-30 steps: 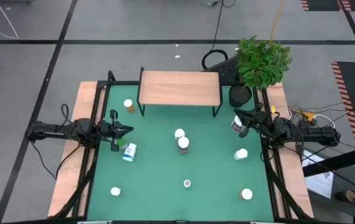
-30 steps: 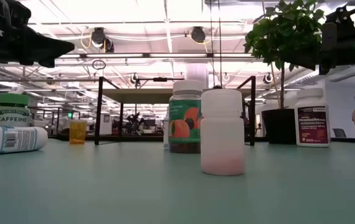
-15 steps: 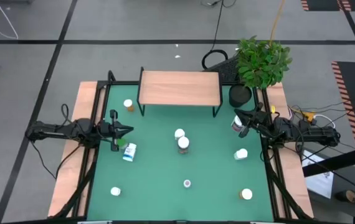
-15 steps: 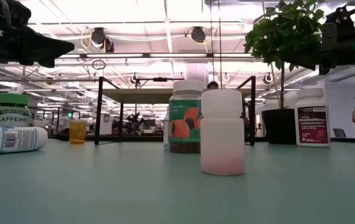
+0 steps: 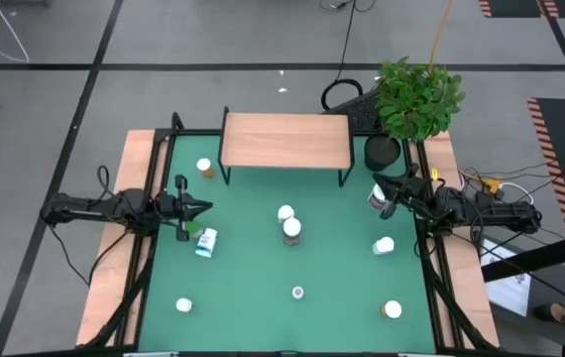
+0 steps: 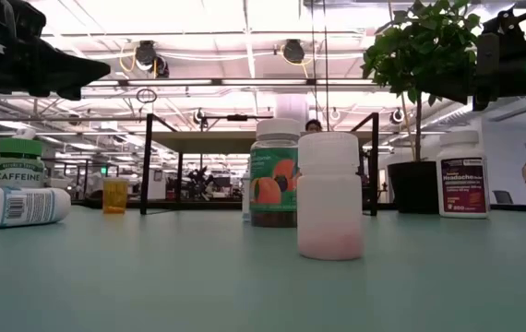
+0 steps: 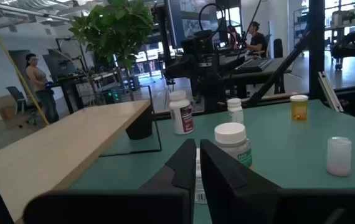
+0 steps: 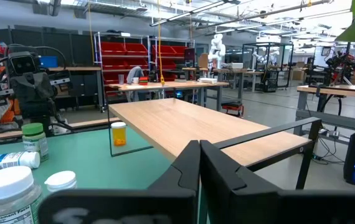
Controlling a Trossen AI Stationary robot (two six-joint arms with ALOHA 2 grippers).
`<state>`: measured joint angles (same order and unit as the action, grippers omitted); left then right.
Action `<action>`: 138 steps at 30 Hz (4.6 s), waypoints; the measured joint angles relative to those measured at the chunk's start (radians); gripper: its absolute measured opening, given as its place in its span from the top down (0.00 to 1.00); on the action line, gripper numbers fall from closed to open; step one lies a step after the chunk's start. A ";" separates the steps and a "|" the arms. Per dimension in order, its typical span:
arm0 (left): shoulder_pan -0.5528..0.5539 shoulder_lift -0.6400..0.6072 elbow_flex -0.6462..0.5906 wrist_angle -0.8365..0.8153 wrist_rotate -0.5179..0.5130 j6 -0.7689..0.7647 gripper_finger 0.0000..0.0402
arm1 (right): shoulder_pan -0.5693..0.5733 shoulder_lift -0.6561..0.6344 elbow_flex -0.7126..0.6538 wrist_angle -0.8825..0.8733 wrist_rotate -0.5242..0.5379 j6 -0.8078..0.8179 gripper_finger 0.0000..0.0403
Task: Pick and place medicine bottles onto shelf by color
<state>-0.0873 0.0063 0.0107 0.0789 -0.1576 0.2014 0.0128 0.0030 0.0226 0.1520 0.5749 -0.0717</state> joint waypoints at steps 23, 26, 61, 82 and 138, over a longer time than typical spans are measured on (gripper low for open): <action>0.000 0.000 0.000 0.000 0.000 0.000 0.94 | 0.000 0.000 0.000 0.000 0.000 0.000 0.99; 0.000 0.000 0.000 0.000 0.000 0.000 0.94 | 0.000 0.000 0.000 0.000 0.000 0.000 0.99; 0.000 0.000 0.000 0.000 0.000 -0.049 0.94 | 0.000 0.000 0.000 0.127 0.031 0.169 0.99; 0.001 0.000 0.000 0.000 -0.175 -0.001 0.94 | 0.000 0.048 0.000 0.124 -0.135 0.112 0.99; 0.092 0.171 0.000 0.134 -0.403 -0.107 0.69 | 0.001 0.177 -0.008 0.281 -0.078 0.039 0.95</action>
<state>0.0044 0.1768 0.0105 0.2130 -0.5608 0.0944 0.0135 0.1795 0.0151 0.4332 0.4973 -0.0329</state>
